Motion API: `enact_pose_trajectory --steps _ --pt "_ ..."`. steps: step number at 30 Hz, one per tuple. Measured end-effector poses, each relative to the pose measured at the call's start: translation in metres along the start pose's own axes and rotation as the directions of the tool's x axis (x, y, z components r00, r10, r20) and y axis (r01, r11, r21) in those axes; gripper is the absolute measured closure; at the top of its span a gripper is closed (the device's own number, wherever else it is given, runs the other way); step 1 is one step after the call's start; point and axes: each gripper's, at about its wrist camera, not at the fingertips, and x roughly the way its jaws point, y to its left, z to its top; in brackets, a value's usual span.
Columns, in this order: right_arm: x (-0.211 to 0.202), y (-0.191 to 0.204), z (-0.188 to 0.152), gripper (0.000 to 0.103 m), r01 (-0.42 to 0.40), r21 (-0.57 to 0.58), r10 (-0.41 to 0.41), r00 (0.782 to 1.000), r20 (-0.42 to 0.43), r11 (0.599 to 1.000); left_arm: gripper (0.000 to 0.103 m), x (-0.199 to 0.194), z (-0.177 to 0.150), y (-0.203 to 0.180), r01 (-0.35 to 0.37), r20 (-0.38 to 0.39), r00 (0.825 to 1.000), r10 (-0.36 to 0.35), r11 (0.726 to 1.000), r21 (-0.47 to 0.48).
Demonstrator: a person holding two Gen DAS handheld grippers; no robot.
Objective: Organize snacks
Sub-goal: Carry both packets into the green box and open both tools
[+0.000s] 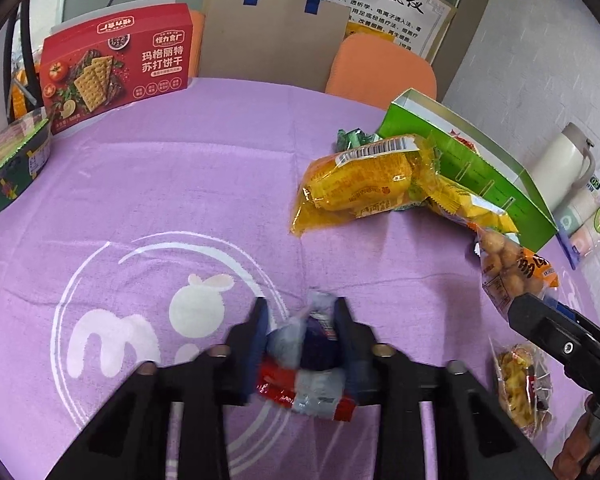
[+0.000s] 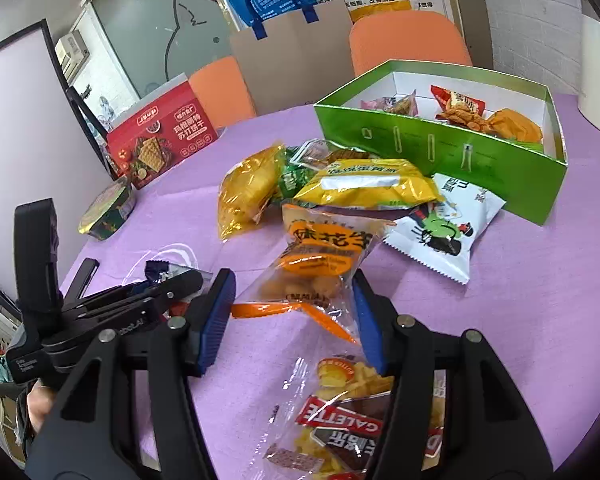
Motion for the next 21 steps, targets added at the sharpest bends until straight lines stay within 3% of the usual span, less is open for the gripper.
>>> enact_pose_trajectory --steps 5,10,16,21 --pt "-0.021 -0.026 0.01 0.044 0.014 0.049 -0.017 0.998 0.059 0.999 0.075 -0.021 0.011 -0.021 0.065 0.039 0.997 -0.066 0.998 0.025" --pt "-0.044 -0.059 0.026 0.044 0.052 0.096 -0.064 0.99 0.124 0.994 0.075 -0.036 0.039 -0.06 0.169 0.06 0.983 -0.175 0.981 0.094" --pt "-0.064 -0.098 0.055 0.044 0.114 0.116 -0.135 0.972 0.191 0.987 0.075 -0.039 0.083 -0.126 0.283 0.05 0.953 -0.298 0.938 0.199" --pt "-0.059 -0.123 0.078 0.044 0.153 0.106 -0.173 0.962 0.211 0.983 0.075 -0.023 0.12 -0.176 0.305 0.027 0.947 -0.321 0.921 0.243"
